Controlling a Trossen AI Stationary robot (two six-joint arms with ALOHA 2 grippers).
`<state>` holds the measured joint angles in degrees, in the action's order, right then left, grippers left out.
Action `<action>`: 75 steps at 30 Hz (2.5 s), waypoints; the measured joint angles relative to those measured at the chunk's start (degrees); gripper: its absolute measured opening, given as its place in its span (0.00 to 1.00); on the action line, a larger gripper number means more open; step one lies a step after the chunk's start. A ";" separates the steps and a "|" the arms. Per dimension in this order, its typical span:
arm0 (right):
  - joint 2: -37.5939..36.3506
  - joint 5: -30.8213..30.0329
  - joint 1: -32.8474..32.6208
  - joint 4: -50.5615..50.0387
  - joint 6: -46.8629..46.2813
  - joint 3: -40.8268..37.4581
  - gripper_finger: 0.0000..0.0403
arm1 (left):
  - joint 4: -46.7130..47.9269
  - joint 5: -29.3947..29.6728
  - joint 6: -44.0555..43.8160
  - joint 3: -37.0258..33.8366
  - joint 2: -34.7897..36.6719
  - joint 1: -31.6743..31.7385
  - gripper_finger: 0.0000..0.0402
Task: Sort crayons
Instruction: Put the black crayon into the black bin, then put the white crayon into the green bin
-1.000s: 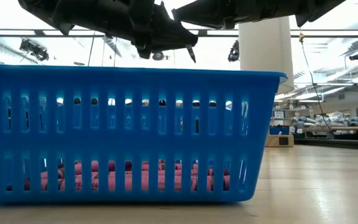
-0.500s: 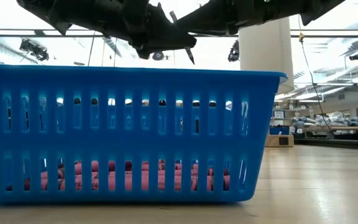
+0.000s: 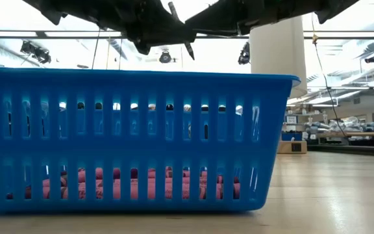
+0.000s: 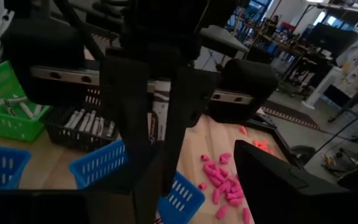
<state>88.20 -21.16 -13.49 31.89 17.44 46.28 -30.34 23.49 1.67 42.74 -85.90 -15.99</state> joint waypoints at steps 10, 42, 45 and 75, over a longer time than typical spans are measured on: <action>-4.71 -5.95 -1.83 -5.90 0.23 0.00 0.51 | 7.65 0.90 -1.87 0.01 1.51 -1.26 0.10; -4.93 -4.03 -2.44 -6.20 -0.32 0.00 0.51 | 67.51 -10.94 -48.58 0.00 15.42 -21.90 0.10; -4.91 -4.03 -2.66 -5.88 -0.43 0.00 0.51 | 67.97 -11.13 -48.52 -0.02 12.74 -23.76 0.10; -4.91 -2.73 -3.03 -8.78 -6.02 0.00 0.51 | 79.78 -12.21 -47.12 9.81 4.52 -25.81 0.38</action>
<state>83.29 -23.89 -16.52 23.10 11.42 46.28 49.44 11.29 -45.44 52.56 -81.38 -41.80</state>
